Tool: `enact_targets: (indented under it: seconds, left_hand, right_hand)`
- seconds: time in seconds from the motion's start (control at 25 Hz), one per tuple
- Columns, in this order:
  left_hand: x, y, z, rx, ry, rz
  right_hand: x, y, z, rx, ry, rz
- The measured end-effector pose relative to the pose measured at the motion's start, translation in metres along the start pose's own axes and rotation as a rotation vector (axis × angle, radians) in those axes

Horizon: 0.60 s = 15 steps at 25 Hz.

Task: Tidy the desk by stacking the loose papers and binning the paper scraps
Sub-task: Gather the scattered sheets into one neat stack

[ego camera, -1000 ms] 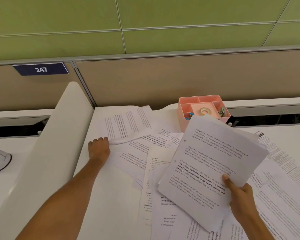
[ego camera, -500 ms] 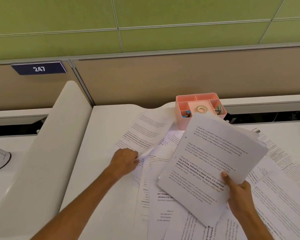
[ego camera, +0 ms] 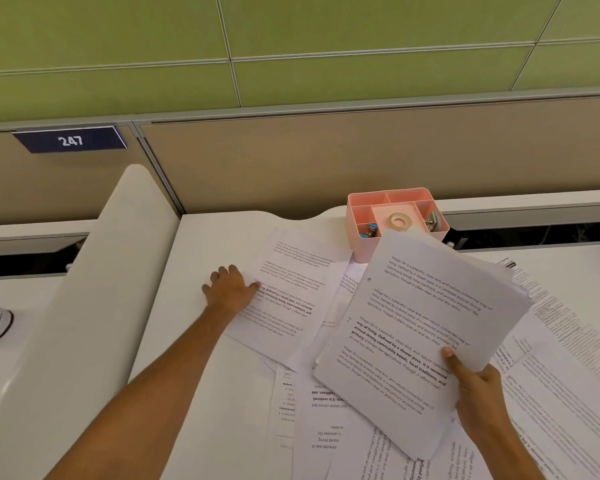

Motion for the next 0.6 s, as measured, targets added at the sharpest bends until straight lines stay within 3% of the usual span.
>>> enact_targets:
  seconds: [0.32,0.6]
  left_hand:
    - [-0.010,0.008,0.003,-0.045,-0.097,-0.005]
    - [-0.002,0.005,0.010,0.039,-0.239,-0.173]
  right_hand:
    - [-0.017,0.011,-0.009,-0.028,-0.012,0.075]
    - [-0.031,0.017,-0.015,-0.054,0.003,0.116]
Point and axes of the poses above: each hand's wrist, its own y-axis towards the middle knuckle, its own z-axis out of the palm, x = y × z, the point moved 9 cm from there along y, towards the middle knuckle, and after that the axes turned 2 degrees about x, right-handed, at the moved point
